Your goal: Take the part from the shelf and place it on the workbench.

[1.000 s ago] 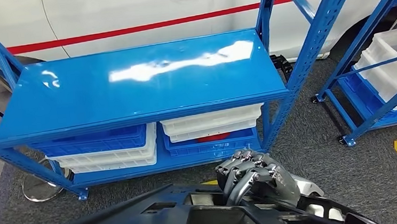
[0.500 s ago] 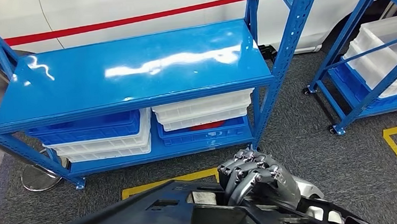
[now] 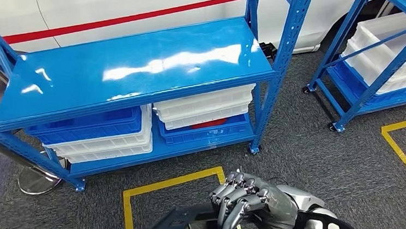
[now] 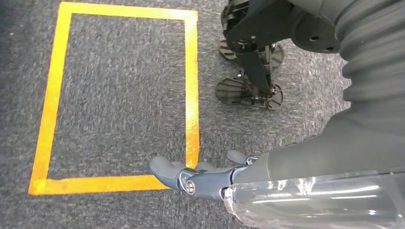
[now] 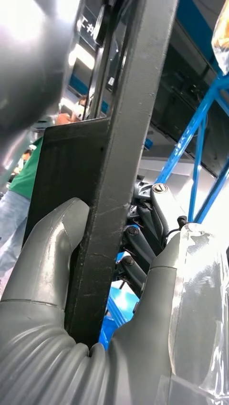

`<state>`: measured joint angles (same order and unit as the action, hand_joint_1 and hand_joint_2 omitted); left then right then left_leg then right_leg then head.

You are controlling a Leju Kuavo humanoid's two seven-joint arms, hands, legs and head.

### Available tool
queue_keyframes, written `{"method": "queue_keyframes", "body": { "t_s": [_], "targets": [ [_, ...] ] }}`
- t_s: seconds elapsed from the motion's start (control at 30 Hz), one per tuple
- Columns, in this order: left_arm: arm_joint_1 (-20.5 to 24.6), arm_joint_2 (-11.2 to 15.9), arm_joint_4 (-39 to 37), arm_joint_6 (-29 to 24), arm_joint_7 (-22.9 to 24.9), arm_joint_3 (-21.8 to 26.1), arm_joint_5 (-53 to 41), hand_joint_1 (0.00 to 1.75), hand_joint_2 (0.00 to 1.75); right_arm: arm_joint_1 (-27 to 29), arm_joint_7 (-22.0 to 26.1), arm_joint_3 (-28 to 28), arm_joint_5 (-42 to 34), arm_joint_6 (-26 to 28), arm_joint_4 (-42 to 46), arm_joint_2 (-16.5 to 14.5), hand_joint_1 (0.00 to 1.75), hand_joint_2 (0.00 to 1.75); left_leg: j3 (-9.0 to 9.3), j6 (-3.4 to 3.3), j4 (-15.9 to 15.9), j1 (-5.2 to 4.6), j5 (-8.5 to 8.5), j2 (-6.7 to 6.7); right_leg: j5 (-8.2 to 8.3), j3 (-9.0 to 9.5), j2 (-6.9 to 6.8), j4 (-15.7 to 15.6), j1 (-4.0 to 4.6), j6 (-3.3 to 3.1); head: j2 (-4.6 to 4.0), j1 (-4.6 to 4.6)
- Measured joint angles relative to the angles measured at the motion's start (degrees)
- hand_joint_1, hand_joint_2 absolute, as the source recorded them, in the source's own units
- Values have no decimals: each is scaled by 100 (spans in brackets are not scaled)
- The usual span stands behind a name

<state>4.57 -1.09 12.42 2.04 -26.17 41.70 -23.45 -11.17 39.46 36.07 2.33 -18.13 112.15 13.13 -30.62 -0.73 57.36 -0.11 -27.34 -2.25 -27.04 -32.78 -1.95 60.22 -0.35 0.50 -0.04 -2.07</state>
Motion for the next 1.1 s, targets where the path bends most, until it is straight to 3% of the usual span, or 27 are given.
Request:
{"method": "queue_keyframes", "body": {
  "t_s": [0.1, 0.17, 0.27, 0.3, 0.33, 0.37, 0.47, 0.53, 0.63, 0.67, 0.73, 0.8, 0.83, 0.87, 0.9, 0.93, 1.0, 1.03, 1.1],
  "targets": [
    [-4, 1, 0, -1, 8, 8, 0, 0, 175, -95, -65, 107, -32, -61, -6, -2, 157, 175, -26, 77, 32, -10, -7, -67, -11, 3, 39, -129, 21, -93, 0, 8],
    [6, 0, 0, 1, 11, 10, -3, 0, 175, -135, -99, 158, -56, -67, -8, -5, 157, 175, -105, 131, 213, 5, -170, 5, 28, 4, 87, -182, -3, -169, 0, 12],
    [-4, -4, -1, 1, 14, 16, -7, 0, 175, -150, -104, 238, -52, -74, -25, -10, 157, 175, -541, 192, 1225, 36, -690, 158, 63, -20, 167, -197, -4, -241, 0, 14],
    [-14, -4, -1, -1, 14, 20, -7, 0, 175, -145, -99, 270, -30, -84, -40, -10, 157, 175, -676, 205, 1532, 45, -772, 169, 67, -30, 206, -189, -1, -247, 0, 15],
    [-22, -4, -1, -1, 14, 27, -5, 0, 175, -138, -91, 303, 1, -99, -60, -10, 157, 175, -729, 214, 1657, 53, -742, 170, 70, -37, 246, -177, 0, -249, 0, 14],
    [-26, -4, 0, -1, 13, 36, -3, 0, 175, -127, -77, 338, 37, -114, -83, -10, 157, 175, -676, 219, 1552, 65, -598, 174, 69, -41, 290, -163, -1, -248, 0, 13],
    [-28, -6, 0, -1, 3, 61, 8, 0, 175, -108, -9, 401, 111, -143, -149, -11, 157, 175, -174, 215, 524, 114, -75, 350, 68, -64, 433, -115, -5, -211, 0, 13],
    [-32, -11, -1, 1, -7, 79, 31, 0, 175, -114, 13, 429, 121, -158, -189, -14, 157, 175, -19, 197, 180, 118, -37, 472, 99, -115, 523, -93, -7, -140, 0, 12],
    [-29, -32, -1, 1, -29, 119, 92, 0, 175, -133, 11, 470, 81, -193, -254, -27, 157, 175, -27, 107, 86, 117, -19, 377, 126, -194, 568, -62, -12, -24, 0, 13],
    [-32, -43, -1, 1, -39, 133, 104, 0, 175, -152, 0, 476, 55, -215, -277, -34, 157, 175, -37, 60, 65, 120, 8, 332, 46, -249, 502, 40, -11, 1, 0, 16],
    [-48, -57, -1, 0, -55, 169, 118, 0, 175, -202, -63, 479, -28, -283, -320, -61, 157, 175, -64, -9, 36, 111, 52, 235, -295, -487, 325, 572, -15, 30, 0, 23],
    [-74, -59, -1, -2, -62, 212, 126, 0, 175, -231, -168, 483, -148, -364, -353, -109, 157, 175, -103, -36, 42, 86, 71, 134, -617, -787, 260, 1280, -28, 54, 0, 26],
    [-83, -61, -1, -5, -63, 233, 133, 0, 175, -238, -213, 486, -210, -403, -368, -136, 157, 175, -119, -41, 47, 76, 78, 82, -648, -842, 250, 1452, -35, 59, 0, 26],
    [-87, -65, -1, -10, -63, 249, 145, 0, 175, -247, -251, 488, -268, -438, -379, -163, 157, 175, -130, -42, 56, 69, 81, 33, -571, -785, 237, 1406, -39, 58, 0, 27],
    [-87, -75, -1, -19, -62, 267, 159, 0, 175, -261, -280, 489, -329, -476, -386, -190, 157, 175, -134, -39, 67, 65, 82, -11, -408, -614, 207, 1137, -40, 49, 0, 27],
    [-83, -87, -1, -31, -62, 287, 173, 0, 175, -278, -303, 490, -390, -518, -391, -218, 157, 175, -135, -32, 78, 61, 79, -52, -238, -385, 137, 746, -35, 30, 0, 29],
    [-81, -118, -1, -55, -60, 336, 190, 0, 175, -308, -336, 485, -495, -594, -405, -279, 157, 175, -144, 5, 100, 34, 73, -119, -60, -38, -39, 100, 6, -19, 0, 31],
    [-84, -133, -1, -64, -58, 362, 196, 0, 175, -314, -344, 482, -537, -632, -421, -309, 157, 175, -151, 32, 106, 21, 75, -154, -48, 17, -87, -41, 30, -49, 0, 32],
    [-89, -163, -1, -77, -56, 408, 213, 0, 175, -303, -364, 476, -599, -696, -469, -361, 157, 175, -159, 94, 105, 11, 84, -232, -29, -7, -33, -100, 50, -114, 0, 33]
  ]
}}
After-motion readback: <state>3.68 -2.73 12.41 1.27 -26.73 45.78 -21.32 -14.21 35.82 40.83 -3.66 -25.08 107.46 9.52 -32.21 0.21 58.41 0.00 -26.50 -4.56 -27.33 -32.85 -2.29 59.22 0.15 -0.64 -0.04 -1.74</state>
